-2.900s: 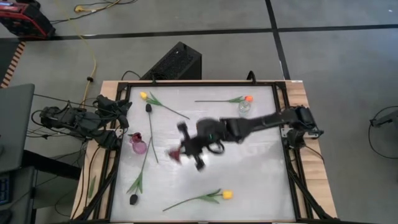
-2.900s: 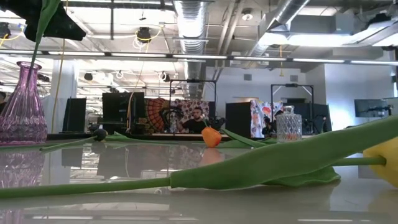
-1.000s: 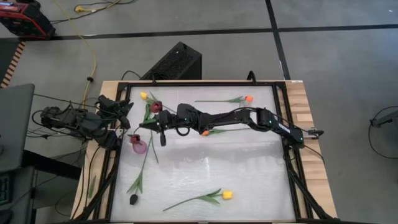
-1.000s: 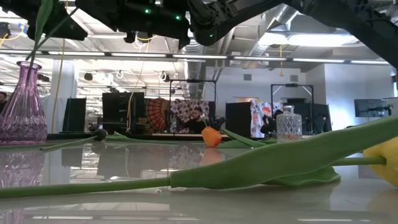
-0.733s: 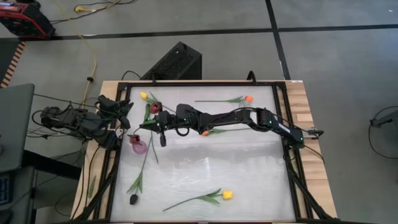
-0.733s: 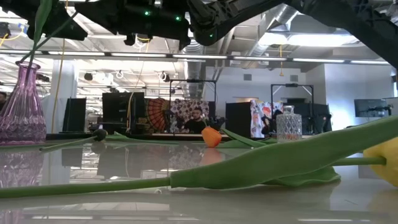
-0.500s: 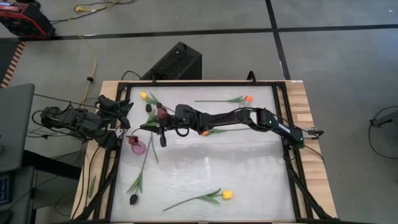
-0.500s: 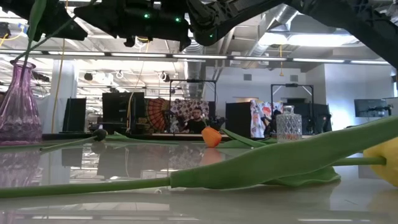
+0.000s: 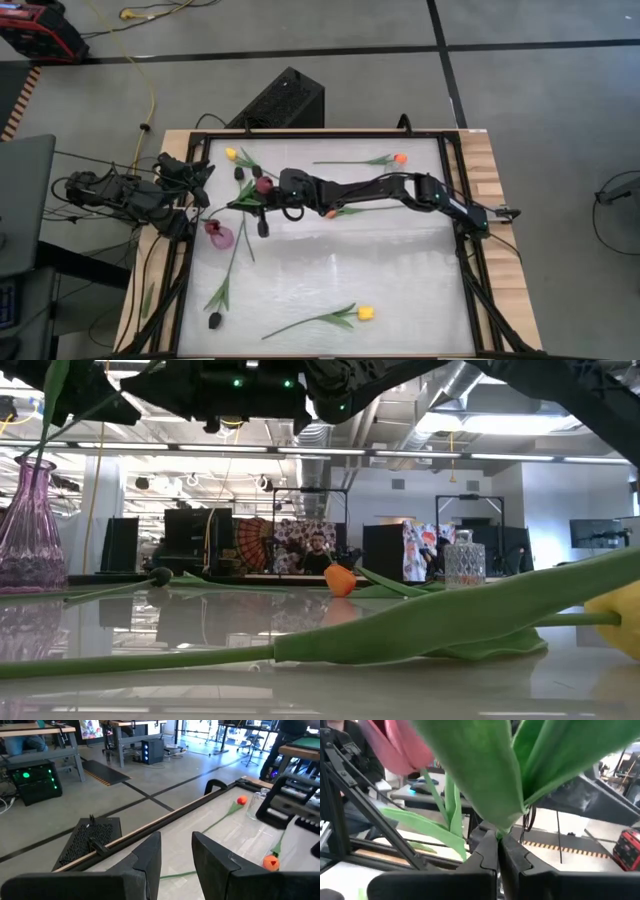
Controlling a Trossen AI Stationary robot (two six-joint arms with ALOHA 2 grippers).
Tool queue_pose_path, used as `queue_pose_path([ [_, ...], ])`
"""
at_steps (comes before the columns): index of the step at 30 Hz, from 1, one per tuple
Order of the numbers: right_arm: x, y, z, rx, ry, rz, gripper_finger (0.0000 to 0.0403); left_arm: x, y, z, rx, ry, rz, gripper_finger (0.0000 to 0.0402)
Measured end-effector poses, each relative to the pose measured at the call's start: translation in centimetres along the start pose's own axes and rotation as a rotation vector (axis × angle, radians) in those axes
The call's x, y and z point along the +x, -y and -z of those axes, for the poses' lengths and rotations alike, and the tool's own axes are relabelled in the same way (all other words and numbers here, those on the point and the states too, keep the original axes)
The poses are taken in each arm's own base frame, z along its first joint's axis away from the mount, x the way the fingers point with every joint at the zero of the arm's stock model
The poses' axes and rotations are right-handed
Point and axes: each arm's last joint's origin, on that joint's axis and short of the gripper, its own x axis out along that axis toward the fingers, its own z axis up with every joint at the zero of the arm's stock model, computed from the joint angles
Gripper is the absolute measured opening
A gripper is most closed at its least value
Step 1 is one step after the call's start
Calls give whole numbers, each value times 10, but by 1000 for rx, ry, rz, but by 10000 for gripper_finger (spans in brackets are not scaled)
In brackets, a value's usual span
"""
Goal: Sort flowers into vase by color
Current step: Put the red tulip into the pink vase
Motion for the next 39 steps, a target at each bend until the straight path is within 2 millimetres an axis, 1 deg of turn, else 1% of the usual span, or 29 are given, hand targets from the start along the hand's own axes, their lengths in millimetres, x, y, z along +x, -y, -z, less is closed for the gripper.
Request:
queue_pose_path([
  [1,-1,0,-2,-8,-4,7,27,0,0,0,0,0,0,97],
  [6,-9,2,-26,-23,-25,20,26,0,0,0,1,-1,2,97],
  [9,-12,2,-33,-38,-40,17,25,0,0,0,1,-1,3,97],
  [14,-11,-1,-32,-36,-51,9,25,0,0,0,1,-2,3,97],
  [20,-8,-5,-24,-33,-65,0,25,0,0,0,0,-2,3,97],
  [37,-8,-8,-26,-36,-54,-5,24,0,0,0,-2,-2,3,97],
  [39,-5,-9,-21,-37,-48,-4,24,0,0,0,-2,-2,3,97],
])
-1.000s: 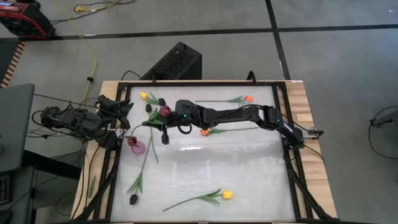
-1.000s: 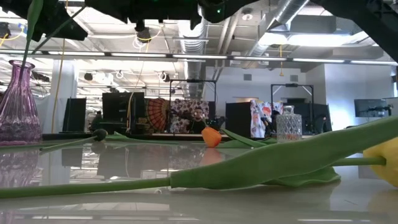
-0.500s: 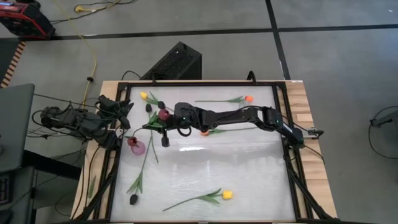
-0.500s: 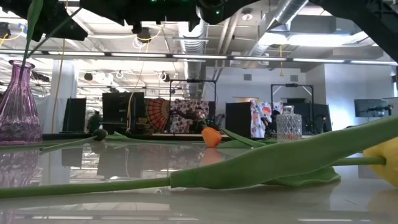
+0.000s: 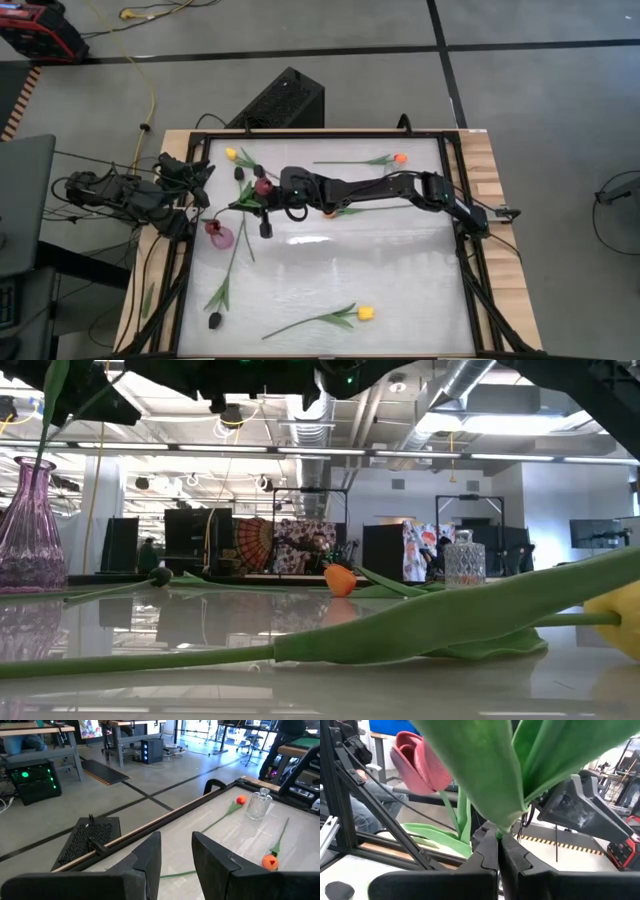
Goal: Sort flowers into vase by color
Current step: Put the red tulip into the pink vase
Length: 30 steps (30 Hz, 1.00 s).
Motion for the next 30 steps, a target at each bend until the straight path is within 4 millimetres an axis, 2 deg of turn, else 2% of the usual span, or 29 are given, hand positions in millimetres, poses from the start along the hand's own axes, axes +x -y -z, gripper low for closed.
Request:
queue_pose_path([
  [6,8,-2,25,-10,-44,-3,24,0,0,0,-3,-2,2,97],
  [8,7,-2,26,-8,-57,-4,24,0,0,0,-7,-5,6,97],
  [15,7,1,10,-1,-94,-12,27,0,0,0,-7,-5,6,97],
  [22,6,5,-9,12,-196,-35,63,0,0,0,-4,-4,5,97],
  [30,1,12,-19,40,-299,-40,106,0,0,0,-4,-4,5,97],
])
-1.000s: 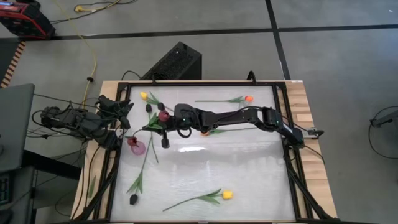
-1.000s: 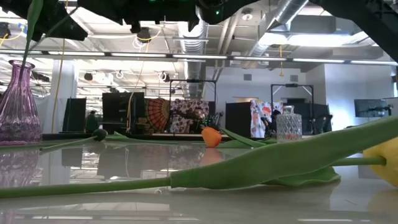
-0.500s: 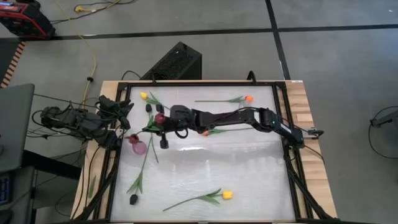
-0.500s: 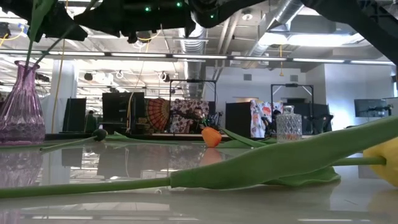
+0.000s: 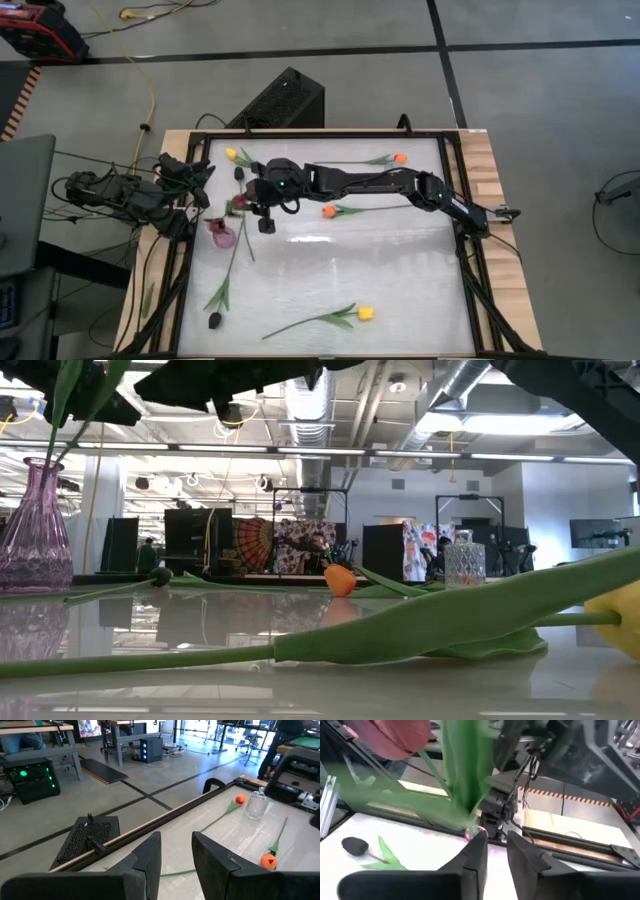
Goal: Sort flowers into vase by color
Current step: Put the red tulip into the pink vase, then put the top black tulip into the pink vase
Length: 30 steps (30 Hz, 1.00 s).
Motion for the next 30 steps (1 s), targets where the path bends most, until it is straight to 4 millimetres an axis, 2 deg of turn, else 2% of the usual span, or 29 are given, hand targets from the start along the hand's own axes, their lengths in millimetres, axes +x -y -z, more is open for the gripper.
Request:
queue_pose_path([
  [6,-5,1,2,-3,-104,-16,177,0,0,0,0,0,-1,97],
  [10,-19,8,-1,14,-248,-31,215,0,0,0,0,-1,0,97],
  [13,-30,13,4,22,-356,-43,231,0,0,0,-1,-1,1,97],
  [18,-55,21,14,9,-568,-90,232,0,0,0,1,1,-5,97],
  [21,-69,33,19,55,-647,-81,226,0,-1,0,2,11,-28,97],
  [25,-92,46,28,166,-793,-111,216,0,-1,0,3,7,-20,97],
  [30,-115,50,38,317,-944,-229,202,0,0,0,3,2,-7,97],
])
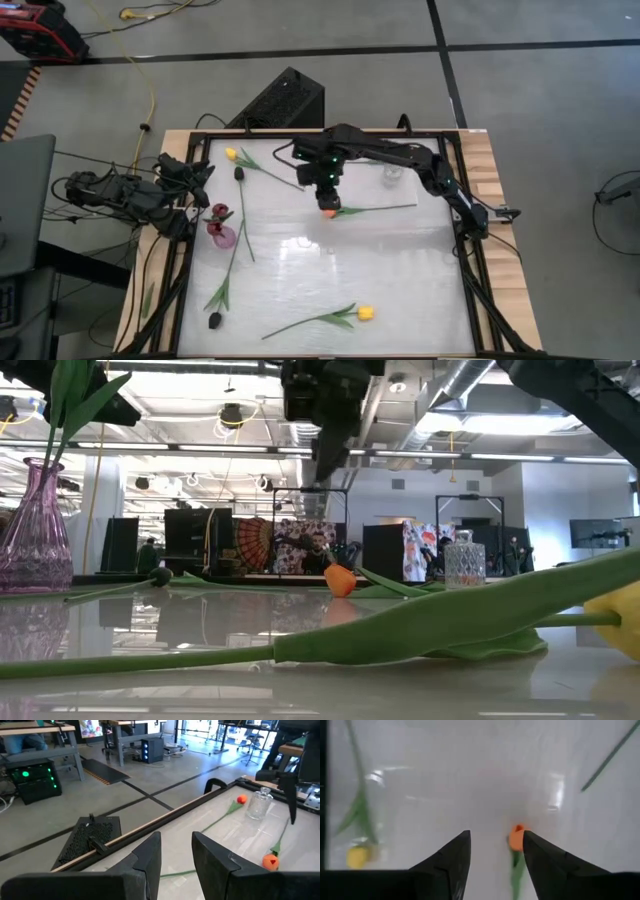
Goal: Sort flowers into vase by color
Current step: Put the top black tulip into the pink vase
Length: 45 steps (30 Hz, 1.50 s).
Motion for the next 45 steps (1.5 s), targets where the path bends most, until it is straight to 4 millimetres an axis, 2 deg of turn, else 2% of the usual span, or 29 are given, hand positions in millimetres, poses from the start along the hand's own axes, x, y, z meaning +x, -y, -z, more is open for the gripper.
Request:
queue_pose_path([
  [5,3,-16,7,-16,-107,-52,182,0,0,0,0,0,0,97],
  [10,1,-47,18,-119,-120,-142,158,0,0,0,-2,0,0,97],
  [14,-1,-70,43,-177,-67,-164,136,0,0,0,-4,0,-1,97],
  [18,6,-89,79,-196,76,-141,115,3,5,2,0,10,-3,97],
  [23,20,-103,122,-128,266,-67,102,17,26,7,105,57,-18,97],
  [28,28,-115,146,-95,388,-44,101,34,36,0,203,79,-121,97],
  [32,33,-120,154,-97,408,-28,101,46,32,-7,225,57,-182,97],
  [36,38,-121,152,-100,410,-16,101,55,24,-8,201,23,-149,97],
  [45,50,-117,145,-126,406,-5,100,71,5,1,99,-139,-81,97],
])
